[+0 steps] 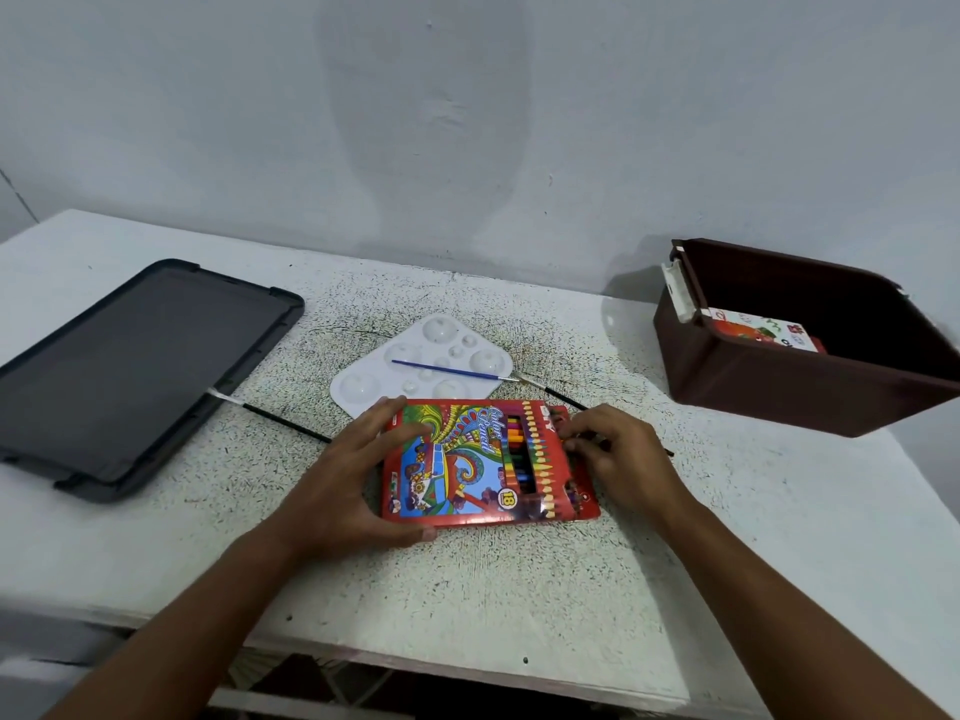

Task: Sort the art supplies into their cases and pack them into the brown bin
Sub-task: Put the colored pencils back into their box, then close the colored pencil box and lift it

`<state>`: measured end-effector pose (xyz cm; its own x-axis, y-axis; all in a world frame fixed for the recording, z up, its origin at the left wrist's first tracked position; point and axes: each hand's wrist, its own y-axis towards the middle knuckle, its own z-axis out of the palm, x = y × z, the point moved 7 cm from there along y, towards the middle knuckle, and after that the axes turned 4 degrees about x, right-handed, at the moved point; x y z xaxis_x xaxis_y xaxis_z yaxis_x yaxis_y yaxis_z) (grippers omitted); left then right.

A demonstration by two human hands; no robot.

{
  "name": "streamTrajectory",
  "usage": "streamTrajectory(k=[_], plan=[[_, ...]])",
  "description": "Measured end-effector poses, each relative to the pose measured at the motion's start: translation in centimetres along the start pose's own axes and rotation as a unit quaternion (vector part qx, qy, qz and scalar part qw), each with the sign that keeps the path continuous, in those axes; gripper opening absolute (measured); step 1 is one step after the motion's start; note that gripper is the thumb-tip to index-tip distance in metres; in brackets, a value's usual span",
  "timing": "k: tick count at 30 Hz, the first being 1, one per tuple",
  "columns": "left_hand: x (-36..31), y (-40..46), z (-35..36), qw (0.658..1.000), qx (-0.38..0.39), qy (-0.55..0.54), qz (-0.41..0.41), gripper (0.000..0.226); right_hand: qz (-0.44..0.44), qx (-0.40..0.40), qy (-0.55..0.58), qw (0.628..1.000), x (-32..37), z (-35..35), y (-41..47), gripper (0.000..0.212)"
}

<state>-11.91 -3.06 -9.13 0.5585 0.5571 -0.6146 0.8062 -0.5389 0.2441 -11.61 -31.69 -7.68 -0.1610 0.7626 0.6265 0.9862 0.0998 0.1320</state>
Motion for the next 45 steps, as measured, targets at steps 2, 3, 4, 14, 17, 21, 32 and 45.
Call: streamTrajectory(k=[2,3,4,14,17,21,32,45], plan=[[-0.1,0.3,-0.1,1.0,0.014,0.008,-0.004,0.095,-0.024,-0.013,-0.003,1.0,-0.2,0.1,-0.3,0.02],[-0.3,0.7,-0.3,1.0,0.019,0.022,-0.012,0.096,-0.037,-0.023,-0.008,0.999,-0.3,0.1,-0.5,0.022],[-0.3,1.2,-0.6,0.999,0.019,0.04,-0.025,0.096,-0.05,-0.032,-0.014,0.998,-0.3,0.1,-0.7,0.025],[-3.6,10.2,2.3,0.962,0.171,0.193,-0.085,0.06,-0.059,-0.045,-0.023,0.997,-0.4,0.3,-1.2,0.028],[-3.4,11.3,3.1,0.948,0.2,0.221,-0.109,0.065,-0.031,-0.056,0.007,0.998,-0.6,0.1,-1.2,0.028],[-3.9,12.1,3.3,0.933,0.225,0.252,-0.121,0.078,-0.011,-0.068,0.014,0.998,-0.7,-0.1,-1.1,0.026],[-5.0,13.0,-1.0,0.977,0.15,0.017,-0.154,0.04,0.092,-0.11,0.303,0.942,0.3,-1.7,-2.1,0.019],[-6.3,10.5,-1.2,0.857,-0.069,-0.48,-0.174,0.033,0.044,-0.045,0.449,0.891,4.5,-3.6,2.0,0.027]])
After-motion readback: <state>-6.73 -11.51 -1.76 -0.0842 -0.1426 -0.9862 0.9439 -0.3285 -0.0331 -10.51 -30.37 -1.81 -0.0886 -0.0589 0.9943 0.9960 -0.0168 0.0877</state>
